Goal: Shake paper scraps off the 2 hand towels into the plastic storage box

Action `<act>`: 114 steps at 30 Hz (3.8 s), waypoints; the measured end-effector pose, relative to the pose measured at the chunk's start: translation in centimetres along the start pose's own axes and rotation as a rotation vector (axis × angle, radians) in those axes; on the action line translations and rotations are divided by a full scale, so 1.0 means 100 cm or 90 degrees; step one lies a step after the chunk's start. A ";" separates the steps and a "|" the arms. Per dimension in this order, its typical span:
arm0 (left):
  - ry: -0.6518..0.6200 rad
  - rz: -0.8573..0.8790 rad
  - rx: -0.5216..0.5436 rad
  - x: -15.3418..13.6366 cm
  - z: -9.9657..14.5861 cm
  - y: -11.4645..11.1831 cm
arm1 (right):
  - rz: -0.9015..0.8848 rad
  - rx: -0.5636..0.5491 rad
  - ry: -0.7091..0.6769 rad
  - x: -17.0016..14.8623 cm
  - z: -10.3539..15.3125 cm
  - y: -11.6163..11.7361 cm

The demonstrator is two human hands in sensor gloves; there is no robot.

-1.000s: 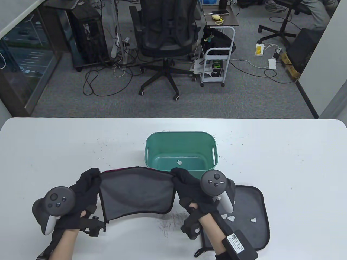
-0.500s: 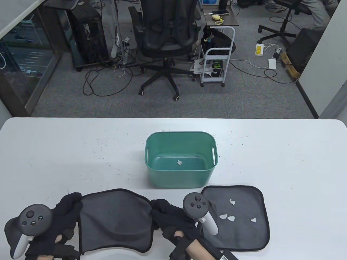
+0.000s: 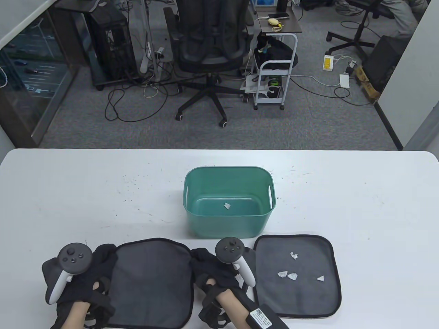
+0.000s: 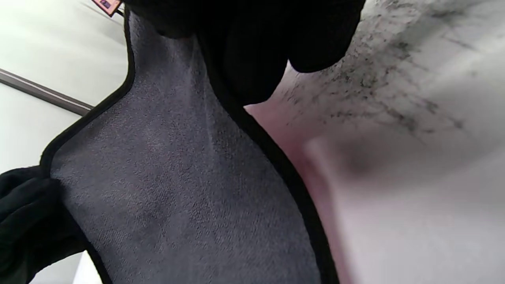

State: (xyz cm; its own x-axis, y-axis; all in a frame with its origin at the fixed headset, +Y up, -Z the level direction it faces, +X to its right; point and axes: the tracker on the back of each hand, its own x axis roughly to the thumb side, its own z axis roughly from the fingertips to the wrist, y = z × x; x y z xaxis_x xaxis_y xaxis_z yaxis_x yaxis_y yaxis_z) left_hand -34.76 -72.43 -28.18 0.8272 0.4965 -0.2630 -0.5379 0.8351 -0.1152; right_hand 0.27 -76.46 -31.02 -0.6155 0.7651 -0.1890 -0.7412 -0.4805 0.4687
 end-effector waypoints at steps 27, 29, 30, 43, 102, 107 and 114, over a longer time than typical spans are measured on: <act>0.044 -0.090 0.009 0.002 -0.013 -0.011 | -0.007 -0.024 0.017 -0.003 -0.006 -0.018; 0.038 -0.099 0.013 0.005 -0.011 -0.011 | 0.004 -0.024 0.004 -0.003 -0.002 -0.021; 0.033 -0.104 0.016 0.007 -0.010 -0.010 | 0.009 -0.022 -0.006 -0.003 0.001 -0.022; -0.050 -0.131 0.028 0.055 0.010 -0.010 | 0.026 -0.064 -0.110 -0.012 0.049 -0.055; -0.151 -0.245 -0.100 0.288 -0.004 -0.231 | 0.124 -0.267 0.175 -0.234 0.087 -0.248; -0.135 -0.252 -0.119 0.289 -0.006 -0.236 | 0.099 -0.252 0.172 -0.238 0.083 -0.248; -0.125 -0.269 -0.155 0.291 -0.006 -0.244 | 0.044 -0.187 0.165 -0.244 0.075 -0.244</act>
State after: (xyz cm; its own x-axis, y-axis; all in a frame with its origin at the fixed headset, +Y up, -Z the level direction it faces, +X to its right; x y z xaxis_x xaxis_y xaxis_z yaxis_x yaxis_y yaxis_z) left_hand 2.30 -78.52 -33.59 0.9825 0.1827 0.0369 -0.1533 0.9047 -0.3974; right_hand 35.40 -80.12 -31.37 -0.6860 0.6112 -0.3948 -0.7176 -0.6580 0.2284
